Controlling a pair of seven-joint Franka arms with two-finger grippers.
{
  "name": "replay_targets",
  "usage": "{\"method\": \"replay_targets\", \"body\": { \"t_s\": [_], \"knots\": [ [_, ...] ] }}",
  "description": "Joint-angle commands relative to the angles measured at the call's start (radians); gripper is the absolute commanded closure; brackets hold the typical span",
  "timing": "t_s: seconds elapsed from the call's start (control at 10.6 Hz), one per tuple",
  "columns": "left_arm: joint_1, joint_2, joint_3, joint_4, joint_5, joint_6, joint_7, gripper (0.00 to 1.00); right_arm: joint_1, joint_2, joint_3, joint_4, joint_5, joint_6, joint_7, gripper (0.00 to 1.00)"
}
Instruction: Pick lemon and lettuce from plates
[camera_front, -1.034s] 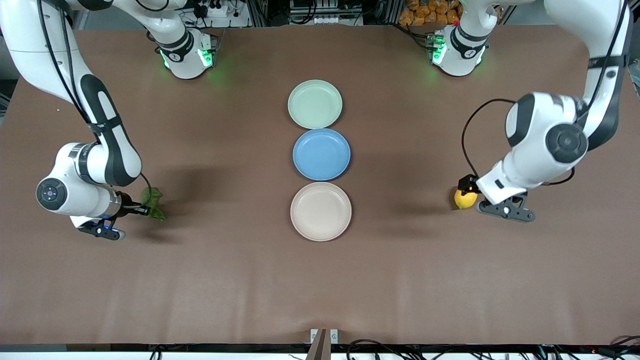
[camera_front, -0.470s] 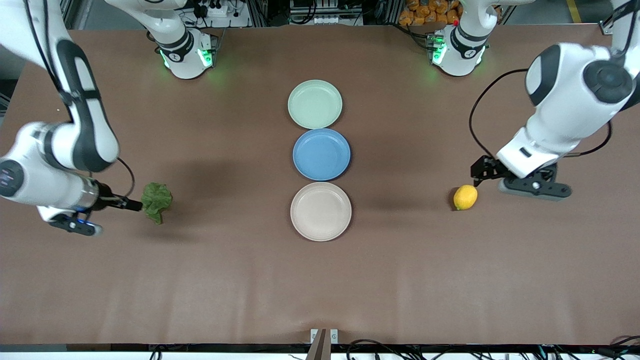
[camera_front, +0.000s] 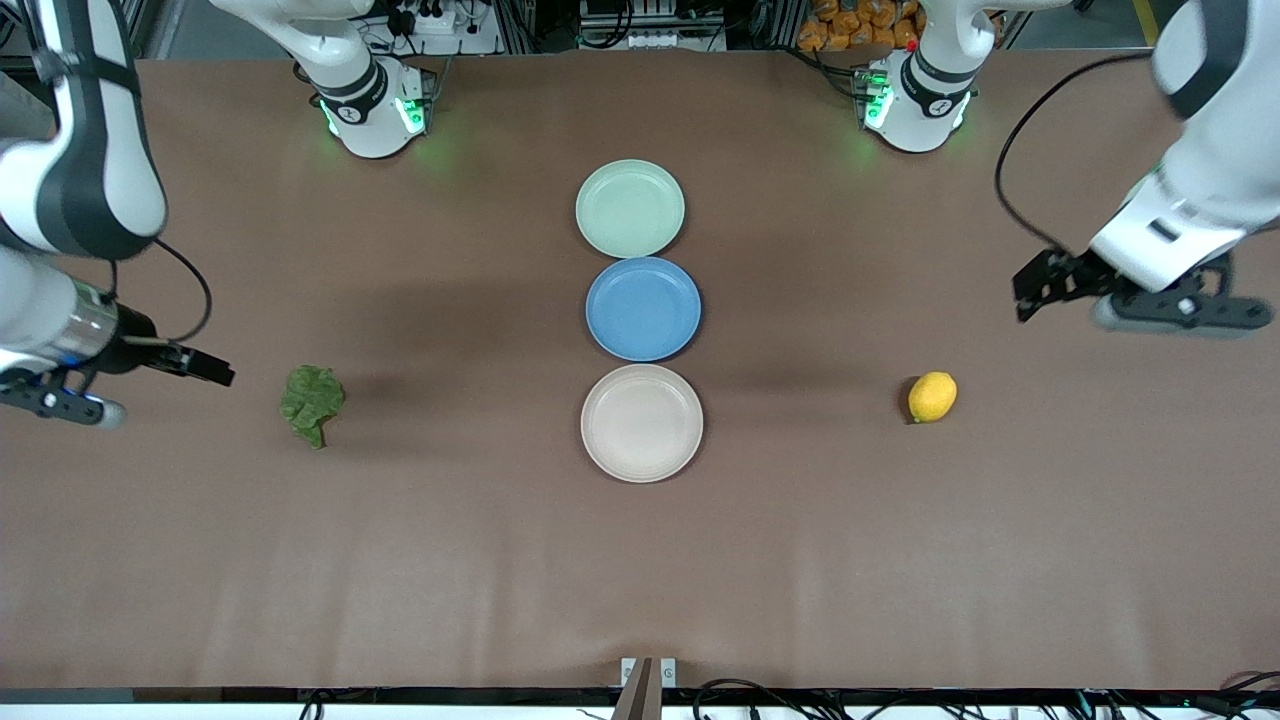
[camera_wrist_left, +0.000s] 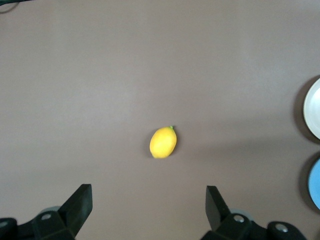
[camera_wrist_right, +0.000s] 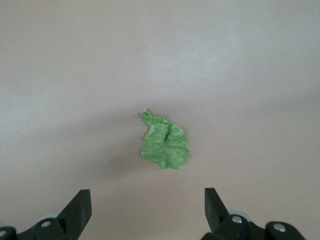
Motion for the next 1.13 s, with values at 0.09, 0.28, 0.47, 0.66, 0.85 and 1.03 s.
{"method": "replay_targets", "body": {
  "t_s": [0.09, 0.28, 0.47, 0.66, 0.85, 1.03],
  "knots": [
    [-0.01, 0.018, 0.007, 0.13, -0.013, -0.194, 0.003, 0.0, -0.003, -0.155, 0.0, -0.024, 0.02, -0.07, -0.021, 0.0],
    [-0.01, 0.018, 0.006, 0.164, -0.019, -0.23, 0.0, 0.0, -0.003, -0.218, 0.0, -0.023, 0.02, -0.105, -0.021, 0.0],
    [-0.005, 0.018, 0.006, 0.17, -0.019, -0.23, 0.0, 0.0, -0.002, -0.248, 0.0, 0.012, 0.018, -0.168, -0.02, 0.0],
    [-0.005, 0.018, 0.004, 0.187, -0.021, -0.23, -0.003, 0.0, -0.002, -0.257, 0.0, 0.081, 0.02, -0.272, -0.02, 0.0],
    [-0.004, 0.018, 0.009, 0.19, -0.021, -0.23, -0.002, 0.0, 0.0, -0.278, 0.0, 0.105, 0.02, -0.308, -0.02, 0.0],
    [-0.004, 0.018, 0.006, 0.19, -0.022, -0.23, -0.003, 0.0, 0.001, -0.294, 0.0, 0.105, 0.02, -0.316, -0.021, 0.0]
  ]
}}
